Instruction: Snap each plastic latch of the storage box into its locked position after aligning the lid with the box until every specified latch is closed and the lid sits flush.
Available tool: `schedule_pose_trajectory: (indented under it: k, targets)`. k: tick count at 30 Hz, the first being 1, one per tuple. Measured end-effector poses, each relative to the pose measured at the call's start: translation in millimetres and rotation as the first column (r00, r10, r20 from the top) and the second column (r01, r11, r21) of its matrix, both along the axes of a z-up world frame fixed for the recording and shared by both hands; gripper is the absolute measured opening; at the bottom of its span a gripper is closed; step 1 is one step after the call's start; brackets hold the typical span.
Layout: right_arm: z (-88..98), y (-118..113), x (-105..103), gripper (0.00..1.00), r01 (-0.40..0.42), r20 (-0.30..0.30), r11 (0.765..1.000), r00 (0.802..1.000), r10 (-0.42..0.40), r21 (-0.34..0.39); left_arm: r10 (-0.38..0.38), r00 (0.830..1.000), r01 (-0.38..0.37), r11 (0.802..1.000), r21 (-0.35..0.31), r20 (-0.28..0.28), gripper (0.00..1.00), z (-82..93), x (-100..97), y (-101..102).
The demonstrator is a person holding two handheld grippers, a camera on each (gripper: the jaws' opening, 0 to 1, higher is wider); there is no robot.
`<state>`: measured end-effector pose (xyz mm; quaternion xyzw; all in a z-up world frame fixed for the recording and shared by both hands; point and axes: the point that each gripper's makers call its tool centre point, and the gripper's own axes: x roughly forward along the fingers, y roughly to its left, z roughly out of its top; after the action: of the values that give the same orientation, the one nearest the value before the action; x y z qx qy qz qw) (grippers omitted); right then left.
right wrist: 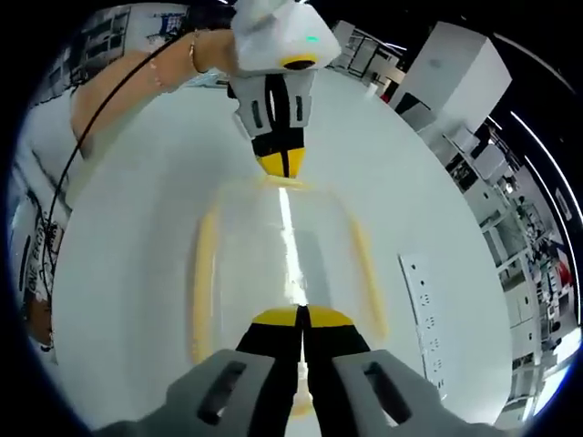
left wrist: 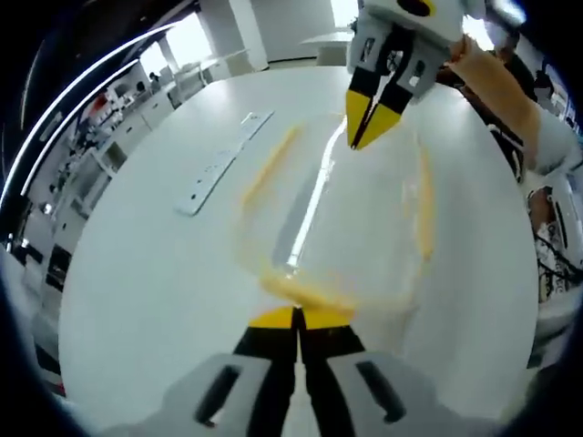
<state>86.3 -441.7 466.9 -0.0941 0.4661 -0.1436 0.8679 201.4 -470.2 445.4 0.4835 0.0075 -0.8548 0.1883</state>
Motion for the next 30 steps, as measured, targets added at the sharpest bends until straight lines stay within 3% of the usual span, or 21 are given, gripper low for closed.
schedule_pose_trajectory:
  k: [5, 13, 16, 18, 19, 22, 25, 30]
  targets:
    - [-0.5, 2.2, -0.2, 0.00, 0.010, 0.021, 1.000, 1.000, -0.011, 0.005, -0.039, 0.999, 0.039, 0.999, -0.010, 0.017, 0.00, 0.6, 0.0, 0.5]
    - [-1.0, 7.2, 2.0, 0.00, 0.013, -0.017, 0.999, 1.000, -0.013, -0.030, -0.072, 0.997, 0.072, 0.997, -0.005, 0.008, 0.00, -0.2, -0.6, 7.4]
    - [-1.0, 7.0, 1.3, 0.00, 0.017, -0.020, 0.999, 1.000, -0.018, -0.034, -0.086, 0.996, 0.086, 0.994, 0.066, 0.009, 0.00, -15.3, -0.8, 18.8]
    - [-1.2, 7.3, 1.1, 0.00, 0.016, -0.020, 0.999, 1.000, -0.017, -0.033, -0.090, 0.996, 0.090, 0.996, 0.009, -0.026, 0.00, -12.8, -2.8, 15.4]
    - [-1.4, 7.5, 1.1, 0.00, 0.012, -0.022, 0.999, 1.000, -0.012, -0.035, -0.070, 0.997, 0.071, 0.997, 0.021, -0.040, 0.00, -12.7, -2.2, 14.5]
    - [-1.6, 7.1, 1.0, 0.00, 0.007, -0.020, 0.999, 1.000, -0.008, -0.033, -0.094, 0.995, 0.095, 0.995, 0.007, -0.033, 0.00, -11.7, -4.2, 14.2]
    - [-1.6, 7.0, 0.4, 0.00, 0.008, -0.018, 0.999, 1.000, -0.009, -0.033, -0.131, 0.991, 0.131, 0.991, -0.003, 0.012, 0.00, -11.3, -5.6, 14.3]
    - [-1.3, 6.6, 0.2, 0.00, 0.006, -0.001, 1.000, 1.000, -0.006, -0.029, -0.136, 0.991, 0.136, 0.991, -0.006, -0.009, 0.00, -11.7, -4.8, 13.3]
